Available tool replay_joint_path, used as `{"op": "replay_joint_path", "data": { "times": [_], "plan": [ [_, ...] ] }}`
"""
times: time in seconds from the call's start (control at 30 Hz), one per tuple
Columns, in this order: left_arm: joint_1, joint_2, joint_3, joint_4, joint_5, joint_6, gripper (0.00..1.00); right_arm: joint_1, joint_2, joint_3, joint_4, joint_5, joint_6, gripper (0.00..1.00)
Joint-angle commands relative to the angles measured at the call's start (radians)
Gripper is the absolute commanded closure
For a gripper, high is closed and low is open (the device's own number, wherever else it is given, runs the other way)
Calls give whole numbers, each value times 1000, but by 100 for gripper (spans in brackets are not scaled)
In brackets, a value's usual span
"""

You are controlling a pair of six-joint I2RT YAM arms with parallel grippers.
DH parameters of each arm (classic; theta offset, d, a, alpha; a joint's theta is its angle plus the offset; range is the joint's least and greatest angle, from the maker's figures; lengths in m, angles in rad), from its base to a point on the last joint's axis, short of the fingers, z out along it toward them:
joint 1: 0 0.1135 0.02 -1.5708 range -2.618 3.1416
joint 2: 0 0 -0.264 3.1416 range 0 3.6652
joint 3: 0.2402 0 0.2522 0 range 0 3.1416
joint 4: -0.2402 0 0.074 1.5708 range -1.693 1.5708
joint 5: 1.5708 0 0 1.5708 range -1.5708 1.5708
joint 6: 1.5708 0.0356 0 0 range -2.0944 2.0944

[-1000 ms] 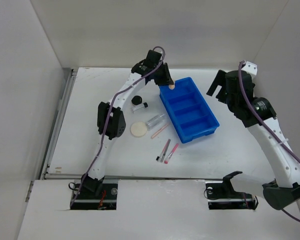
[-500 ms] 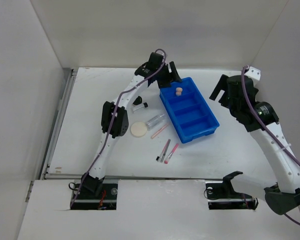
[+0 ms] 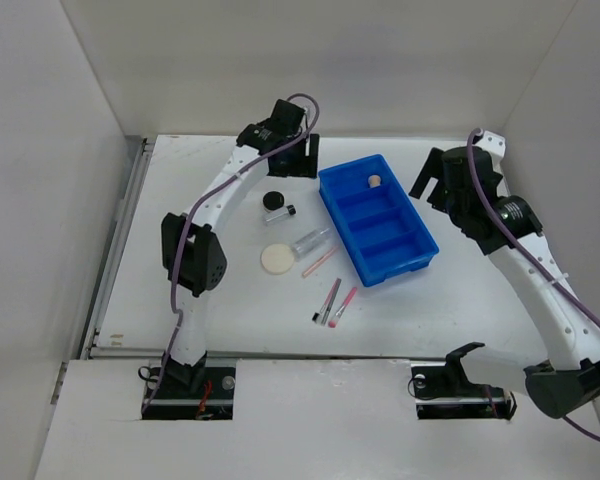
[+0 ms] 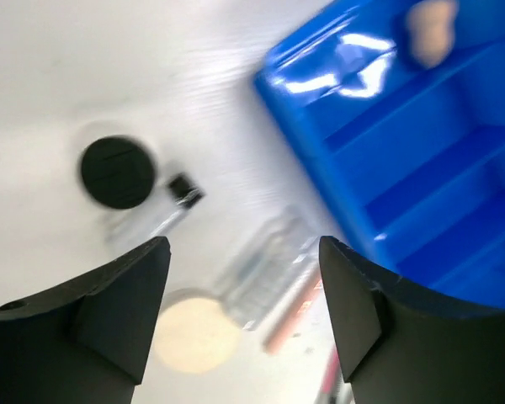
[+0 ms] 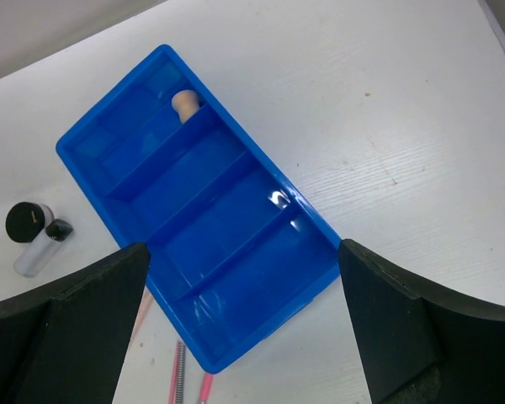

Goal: Organize the makeup

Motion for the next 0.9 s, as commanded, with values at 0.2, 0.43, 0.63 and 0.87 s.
{"op": "replay_joint_path", "data": {
  "times": [0.2, 0.43, 0.63, 0.87],
  "plan": [
    [56, -121, -399, 83, -149, 109, 31, -2, 23, -7, 91, -58, 8, 0],
    [65, -1, -281, 13, -130, 195, 31, -2, 23, -16, 91, -68, 8, 0],
    [65, 35, -281, 40, -107, 218, 37, -2, 23, -16, 91, -68, 8, 0],
    [65, 64, -292, 72, -93, 229, 38, -2, 14, -16, 91, -68, 8, 0]
  ]
}}
